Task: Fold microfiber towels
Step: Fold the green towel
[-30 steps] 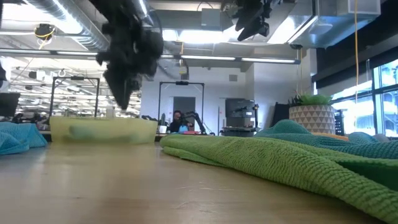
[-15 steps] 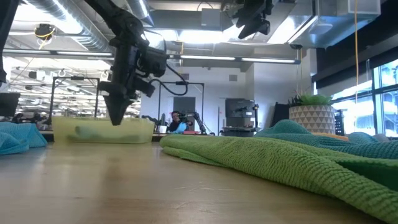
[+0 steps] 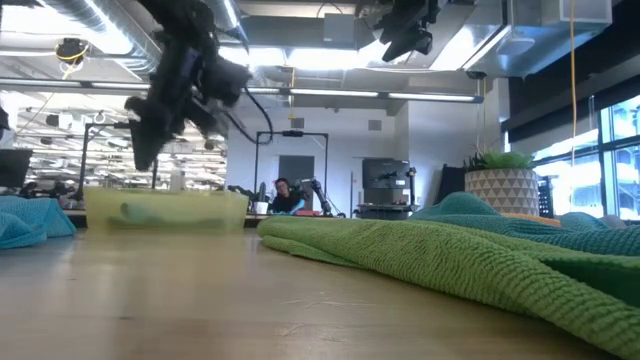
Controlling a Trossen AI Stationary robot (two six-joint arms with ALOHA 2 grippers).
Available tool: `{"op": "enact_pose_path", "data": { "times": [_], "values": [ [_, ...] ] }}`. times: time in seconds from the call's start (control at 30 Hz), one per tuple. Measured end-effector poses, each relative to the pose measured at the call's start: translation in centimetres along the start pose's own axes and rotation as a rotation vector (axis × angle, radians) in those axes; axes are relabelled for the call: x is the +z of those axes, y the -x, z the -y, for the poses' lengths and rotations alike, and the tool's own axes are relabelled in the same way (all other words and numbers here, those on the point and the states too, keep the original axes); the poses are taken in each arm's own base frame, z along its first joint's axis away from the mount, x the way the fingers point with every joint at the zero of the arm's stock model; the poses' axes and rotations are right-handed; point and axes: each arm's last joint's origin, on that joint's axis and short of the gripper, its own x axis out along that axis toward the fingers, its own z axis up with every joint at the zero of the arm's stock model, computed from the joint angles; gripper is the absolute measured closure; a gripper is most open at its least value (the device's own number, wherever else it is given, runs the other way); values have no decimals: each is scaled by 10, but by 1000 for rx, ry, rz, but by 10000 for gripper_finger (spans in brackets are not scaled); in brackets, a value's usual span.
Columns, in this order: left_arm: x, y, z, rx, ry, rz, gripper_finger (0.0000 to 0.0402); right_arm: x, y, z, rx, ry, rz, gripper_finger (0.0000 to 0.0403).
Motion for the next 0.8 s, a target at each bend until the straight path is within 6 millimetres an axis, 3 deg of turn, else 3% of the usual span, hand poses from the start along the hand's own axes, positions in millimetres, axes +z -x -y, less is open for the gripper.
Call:
{"op": "enact_pose_path", "data": {
  "times": [0.17, 0.27, 0.53, 0.8],
  "values": [
    [-28, 29, 10, -66, 164, 159, 266, 1, -1, 1, -30, -9, 10, 206],
    [-38, 45, 21, -138, 237, 301, 266, 0, -12, 2, -10, -20, 37, 206],
    [-49, 76, 49, -274, 475, 597, 266, -23, -82, 9, 189, -112, 29, 221],
    [-51, 95, 72, -441, 541, 759, 266, -19, -154, 22, 169, -146, -165, 218]
  ]
}}
